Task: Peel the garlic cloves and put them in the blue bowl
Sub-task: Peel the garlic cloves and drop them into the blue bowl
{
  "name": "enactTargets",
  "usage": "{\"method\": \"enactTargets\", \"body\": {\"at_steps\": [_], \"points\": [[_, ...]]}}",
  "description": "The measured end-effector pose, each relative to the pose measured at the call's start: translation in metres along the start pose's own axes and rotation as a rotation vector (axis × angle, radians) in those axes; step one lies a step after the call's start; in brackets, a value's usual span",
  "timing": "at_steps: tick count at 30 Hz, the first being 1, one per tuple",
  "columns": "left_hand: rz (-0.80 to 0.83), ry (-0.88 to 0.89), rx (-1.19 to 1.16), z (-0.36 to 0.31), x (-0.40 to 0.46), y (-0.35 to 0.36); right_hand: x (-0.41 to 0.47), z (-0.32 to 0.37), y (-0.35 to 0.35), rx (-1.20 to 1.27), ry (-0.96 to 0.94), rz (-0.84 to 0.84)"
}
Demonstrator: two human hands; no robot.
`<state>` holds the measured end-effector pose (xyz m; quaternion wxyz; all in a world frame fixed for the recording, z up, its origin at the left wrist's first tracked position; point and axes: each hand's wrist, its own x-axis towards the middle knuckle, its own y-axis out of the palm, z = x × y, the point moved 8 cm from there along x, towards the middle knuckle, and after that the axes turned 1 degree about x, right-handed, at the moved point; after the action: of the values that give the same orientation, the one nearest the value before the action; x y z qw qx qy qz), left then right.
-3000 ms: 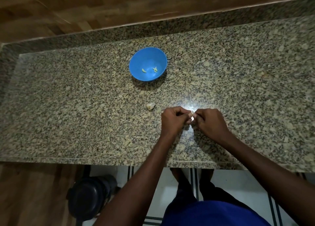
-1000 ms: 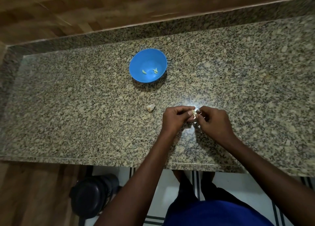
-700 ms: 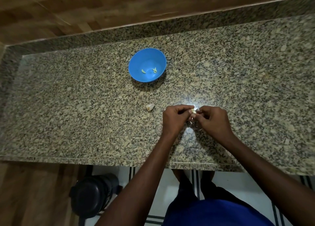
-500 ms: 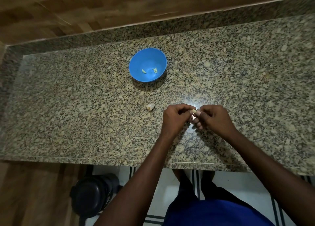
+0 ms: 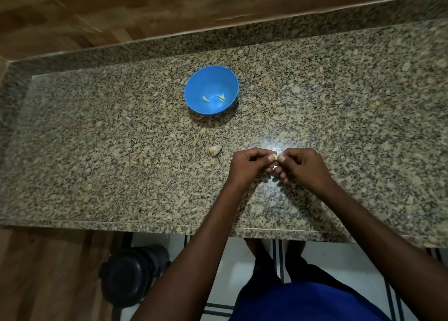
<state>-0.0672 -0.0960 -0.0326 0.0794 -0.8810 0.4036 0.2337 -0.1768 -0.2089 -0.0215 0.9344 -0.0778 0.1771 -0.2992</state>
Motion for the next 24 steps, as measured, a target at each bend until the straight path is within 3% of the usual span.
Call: {"method": "enactTargets", "body": {"at_steps": [3,6,14,18,24], "points": [[0.009,-0.045,-0.044,0.006,0.000,-0.001,0.001,-0.001,-0.006,-0.269,-0.076,-0.117],[0.008,-0.053,-0.070,0.007,0.000,0.000,-0.002,0.003,-0.008,-0.329,-0.095,-0.173],[-0.006,0.014,-0.068,0.003,-0.001,-0.002,-0.007,-0.008,0.006,0.310,0.154,-0.033],[-0.030,0.055,0.021,-0.001,0.000,-0.005,-0.009,-0.014,0.010,0.375,0.231,-0.012],[-0.040,0.092,0.064,-0.005,-0.003,-0.002,-0.008,-0.016,0.005,0.306,0.162,-0.077]]}}
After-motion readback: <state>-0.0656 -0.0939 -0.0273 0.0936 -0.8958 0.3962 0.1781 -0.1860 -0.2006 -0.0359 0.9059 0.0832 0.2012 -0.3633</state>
